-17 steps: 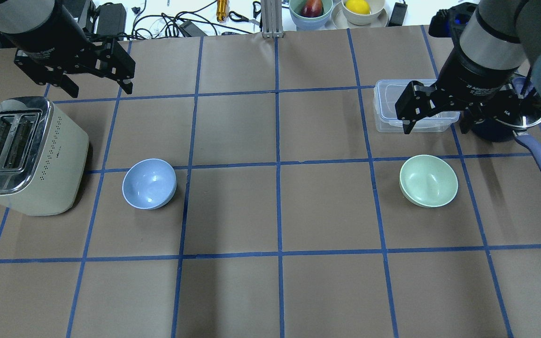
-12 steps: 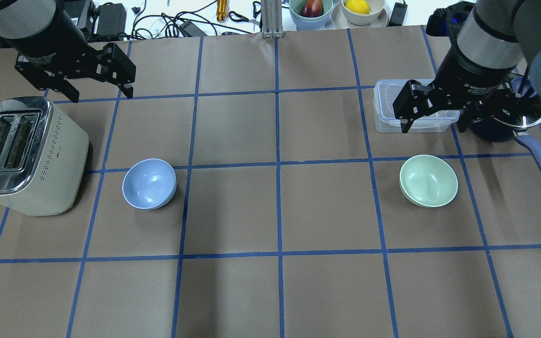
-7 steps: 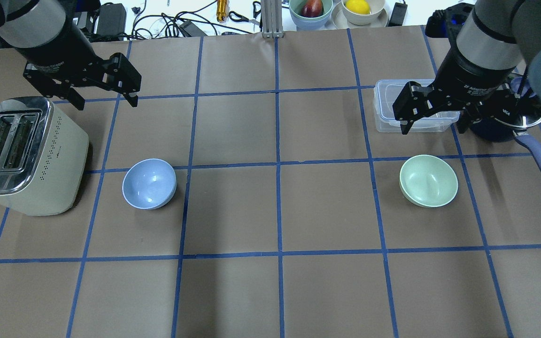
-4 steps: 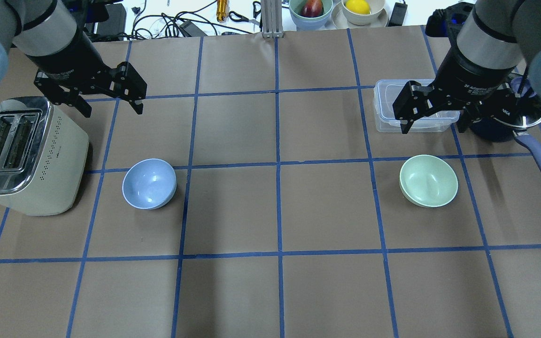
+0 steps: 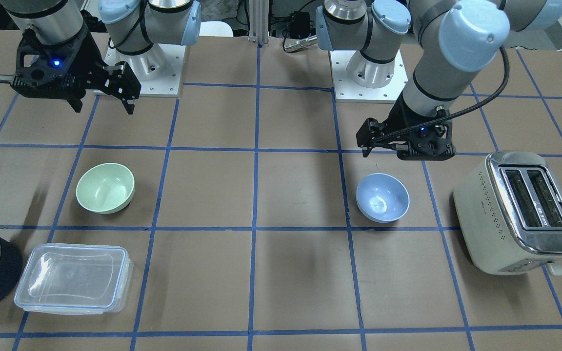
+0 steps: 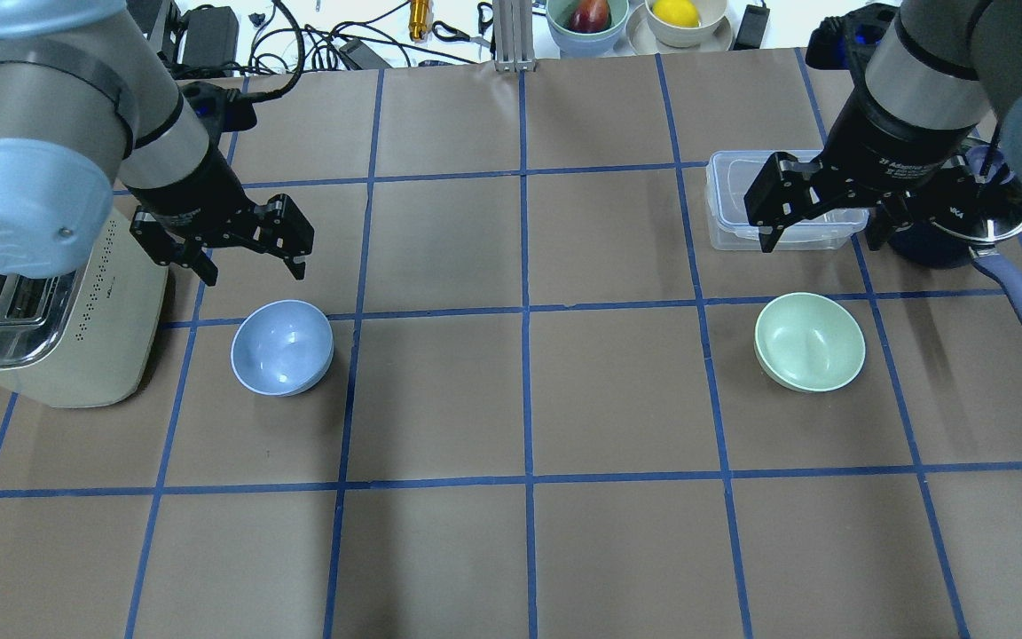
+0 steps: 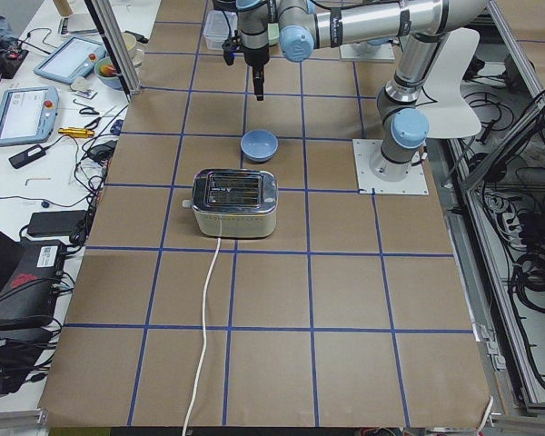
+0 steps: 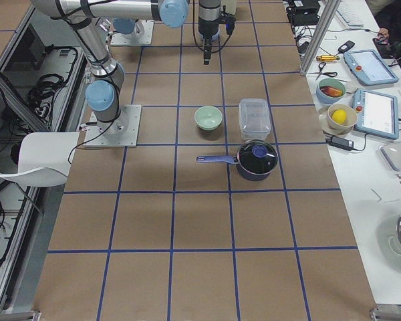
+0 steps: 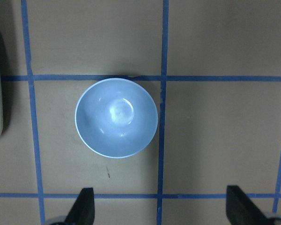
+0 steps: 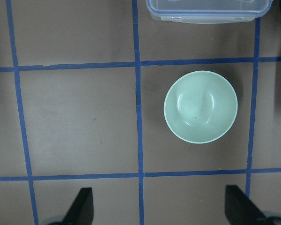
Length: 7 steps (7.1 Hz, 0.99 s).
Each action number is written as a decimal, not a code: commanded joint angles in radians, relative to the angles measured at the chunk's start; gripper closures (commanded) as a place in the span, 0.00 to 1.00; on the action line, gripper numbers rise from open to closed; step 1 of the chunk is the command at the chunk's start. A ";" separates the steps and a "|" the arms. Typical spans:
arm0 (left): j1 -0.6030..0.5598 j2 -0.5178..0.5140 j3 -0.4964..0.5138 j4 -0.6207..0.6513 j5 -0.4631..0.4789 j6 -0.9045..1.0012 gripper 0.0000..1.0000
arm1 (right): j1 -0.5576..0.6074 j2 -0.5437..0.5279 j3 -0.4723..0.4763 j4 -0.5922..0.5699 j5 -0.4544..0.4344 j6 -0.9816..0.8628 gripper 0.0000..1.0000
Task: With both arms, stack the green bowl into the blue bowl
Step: 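Grasp the blue bowl rim with left gripper while right gripper nears green bowl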
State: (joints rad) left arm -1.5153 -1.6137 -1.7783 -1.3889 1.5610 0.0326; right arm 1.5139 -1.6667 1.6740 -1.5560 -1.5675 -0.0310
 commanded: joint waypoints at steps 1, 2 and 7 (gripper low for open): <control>0.000 -0.079 -0.128 0.207 -0.002 0.006 0.00 | -0.001 0.001 0.001 0.001 -0.003 -0.001 0.00; -0.009 -0.101 -0.168 0.243 -0.002 0.006 0.00 | -0.001 0.001 0.001 0.001 -0.003 -0.001 0.00; -0.031 -0.238 -0.293 0.497 0.024 0.026 0.56 | -0.012 0.004 0.001 -0.004 -0.005 -0.026 0.00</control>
State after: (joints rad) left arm -1.5474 -1.8193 -2.0636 -0.9296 1.5764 0.0504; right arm 1.5091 -1.6639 1.6751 -1.5554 -1.5712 -0.0391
